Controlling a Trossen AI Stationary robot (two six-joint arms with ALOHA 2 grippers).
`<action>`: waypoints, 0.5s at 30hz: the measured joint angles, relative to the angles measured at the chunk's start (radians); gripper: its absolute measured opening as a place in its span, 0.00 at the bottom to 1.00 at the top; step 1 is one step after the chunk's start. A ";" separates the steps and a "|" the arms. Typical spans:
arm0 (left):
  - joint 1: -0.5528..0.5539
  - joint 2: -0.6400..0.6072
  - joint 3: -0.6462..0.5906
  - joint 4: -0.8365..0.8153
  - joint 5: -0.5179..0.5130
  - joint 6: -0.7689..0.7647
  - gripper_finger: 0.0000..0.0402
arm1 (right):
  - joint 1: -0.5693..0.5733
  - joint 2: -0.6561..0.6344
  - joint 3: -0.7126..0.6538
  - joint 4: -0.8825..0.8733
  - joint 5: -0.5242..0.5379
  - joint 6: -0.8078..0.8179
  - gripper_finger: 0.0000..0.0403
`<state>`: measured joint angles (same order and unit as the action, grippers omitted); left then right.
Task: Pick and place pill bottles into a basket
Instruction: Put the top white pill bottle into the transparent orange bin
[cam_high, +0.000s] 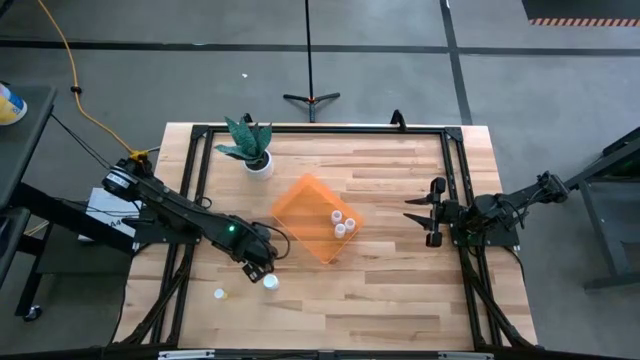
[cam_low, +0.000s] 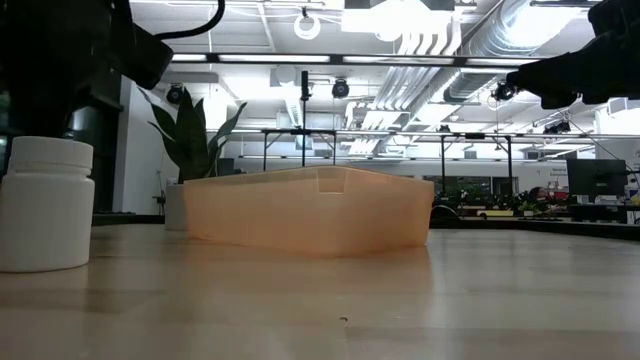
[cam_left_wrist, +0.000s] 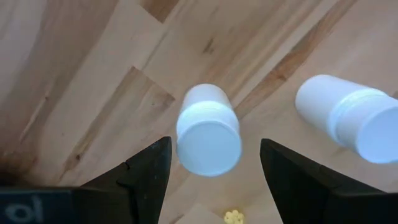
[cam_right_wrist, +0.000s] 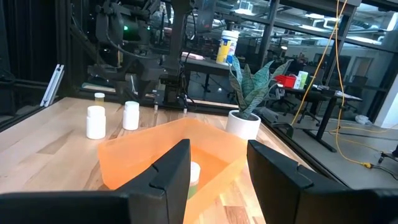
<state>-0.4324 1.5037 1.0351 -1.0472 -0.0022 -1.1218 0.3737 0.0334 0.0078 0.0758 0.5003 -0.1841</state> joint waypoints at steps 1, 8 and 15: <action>0.000 0.000 0.000 -0.001 -0.009 0.000 0.69 | 0.000 0.000 0.000 0.000 0.000 0.000 0.37; 0.000 0.000 -0.020 0.004 -0.031 0.020 0.69 | 0.000 0.000 0.000 0.000 0.001 0.000 0.37; 0.000 0.000 -0.078 0.009 0.040 0.022 0.69 | 0.000 0.000 0.000 0.000 0.001 0.000 0.37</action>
<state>-0.4328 1.5036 0.9576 -1.0379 0.0376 -1.1001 0.3737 0.0334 0.0078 0.0761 0.5014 -0.1841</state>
